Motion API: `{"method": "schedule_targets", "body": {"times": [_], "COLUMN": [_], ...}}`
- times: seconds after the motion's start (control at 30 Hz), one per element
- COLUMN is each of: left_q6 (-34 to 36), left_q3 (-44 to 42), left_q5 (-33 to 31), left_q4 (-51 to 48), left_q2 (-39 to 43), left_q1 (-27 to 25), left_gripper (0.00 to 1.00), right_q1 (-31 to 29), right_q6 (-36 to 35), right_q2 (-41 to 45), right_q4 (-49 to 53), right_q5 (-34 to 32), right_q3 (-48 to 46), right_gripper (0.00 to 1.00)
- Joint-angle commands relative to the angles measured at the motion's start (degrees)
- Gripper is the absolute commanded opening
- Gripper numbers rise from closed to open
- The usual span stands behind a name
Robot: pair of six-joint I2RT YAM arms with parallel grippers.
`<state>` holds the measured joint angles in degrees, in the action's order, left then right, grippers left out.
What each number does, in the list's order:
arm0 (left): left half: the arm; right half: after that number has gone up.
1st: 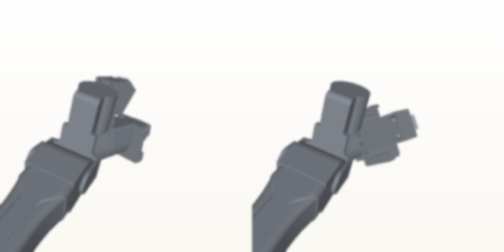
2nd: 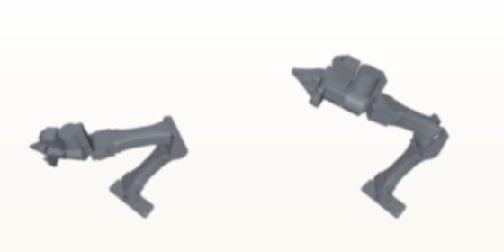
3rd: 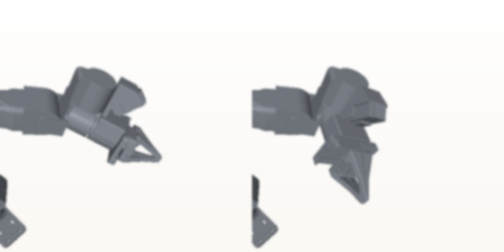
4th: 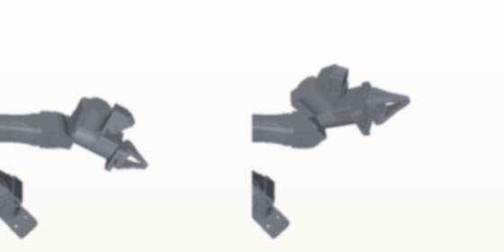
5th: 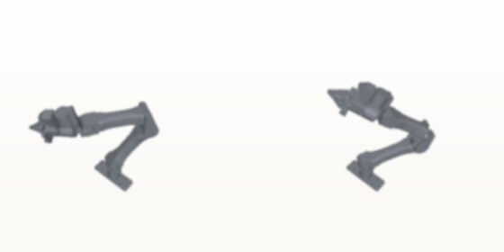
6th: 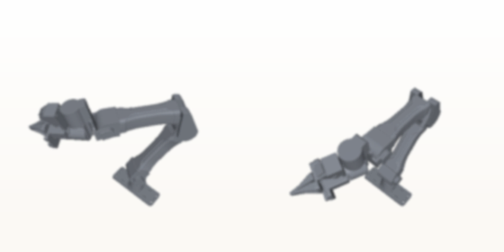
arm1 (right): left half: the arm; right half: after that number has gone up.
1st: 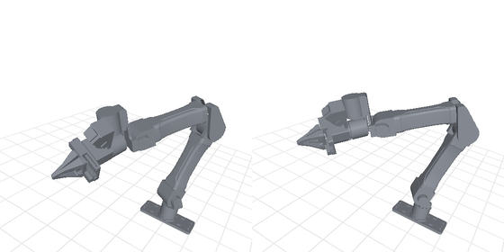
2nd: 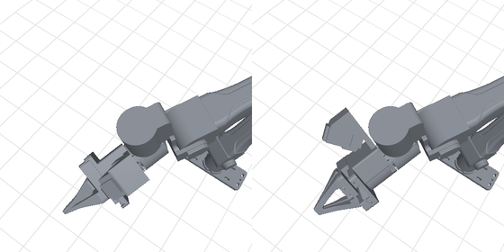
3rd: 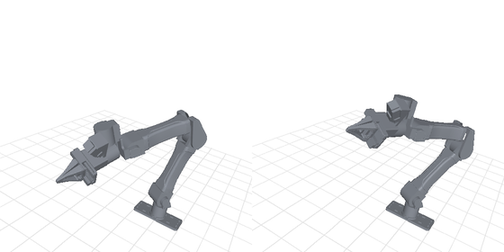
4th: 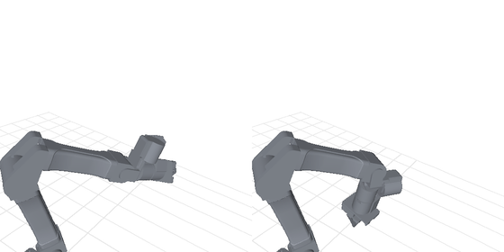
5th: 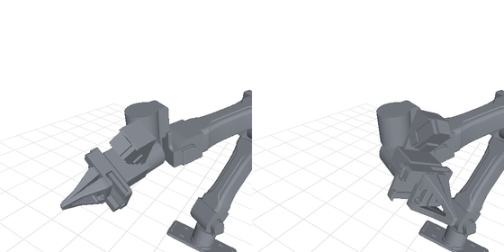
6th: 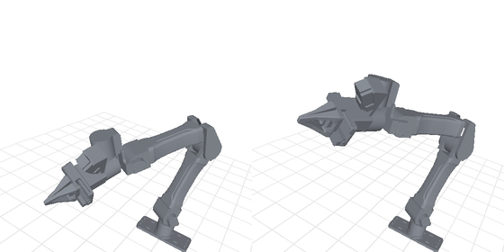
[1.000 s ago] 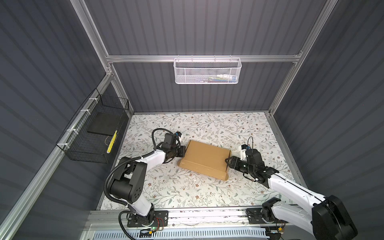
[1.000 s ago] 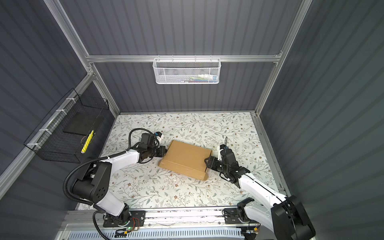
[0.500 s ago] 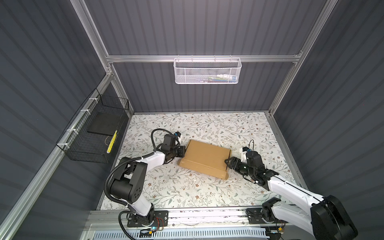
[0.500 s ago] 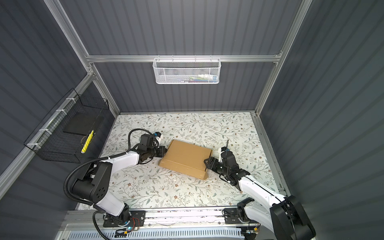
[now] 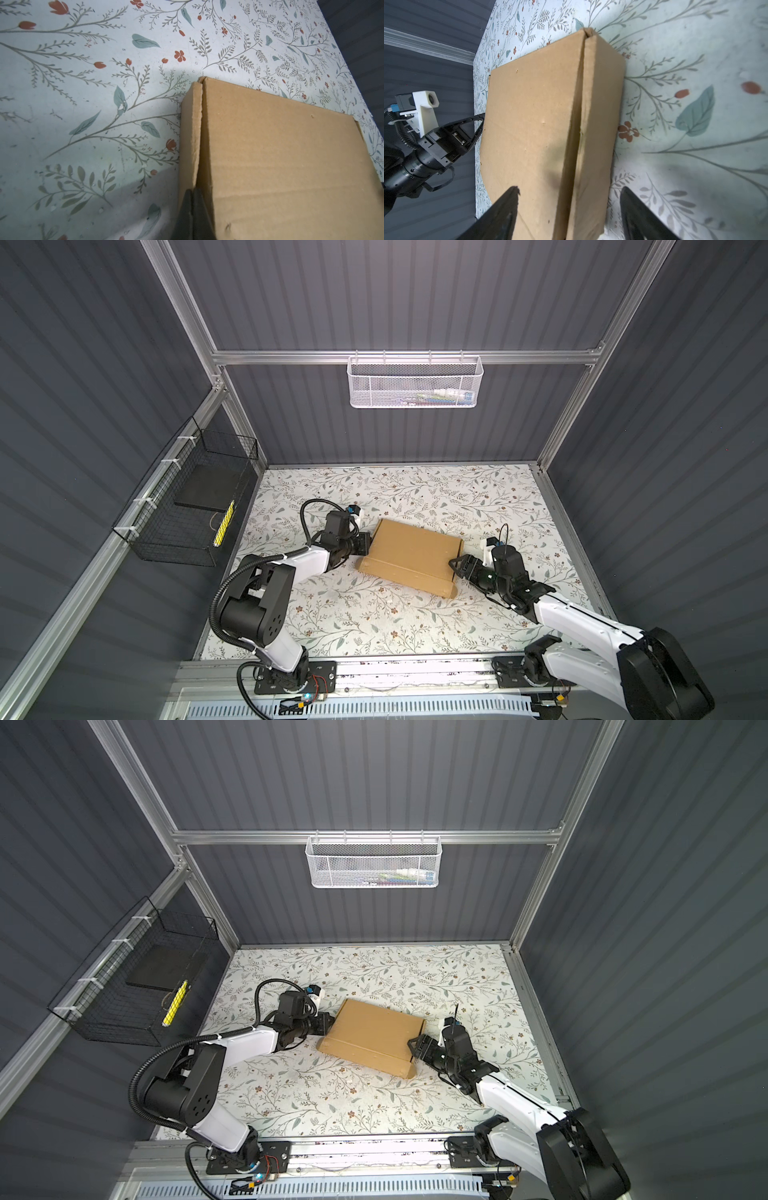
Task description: Fold the paper box
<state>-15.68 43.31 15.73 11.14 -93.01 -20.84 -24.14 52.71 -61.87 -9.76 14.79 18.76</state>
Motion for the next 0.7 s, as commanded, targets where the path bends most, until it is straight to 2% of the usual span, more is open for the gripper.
{"method": "schedule_targets", "body": {"times": [0.0, 0.33, 0.67], "left_q6": [-1.3, -2.9, -3.1], "left_q3": [-2.4, -4.5, -5.5], "left_q5": [1.0, 4.5, 5.5], "left_q4": [-1.5, 1.6, 2.5], "left_q2": [-0.8, -0.4, -0.1], "left_q1": [0.8, 2.7, 3.8], "left_gripper": [0.0, 0.0, 0.0], "right_q1": [0.2, 0.3, 1.4], "right_q6": [1.0, 1.2, 4.4], "right_q2": [0.9, -1.2, -7.0], "right_q4": [-0.4, -2.0, -12.4], "right_q5": [-1.2, -0.4, 2.7], "right_q3": [-0.8, -0.2, -2.1], "right_gripper": [0.78, 0.81, 0.84]}}
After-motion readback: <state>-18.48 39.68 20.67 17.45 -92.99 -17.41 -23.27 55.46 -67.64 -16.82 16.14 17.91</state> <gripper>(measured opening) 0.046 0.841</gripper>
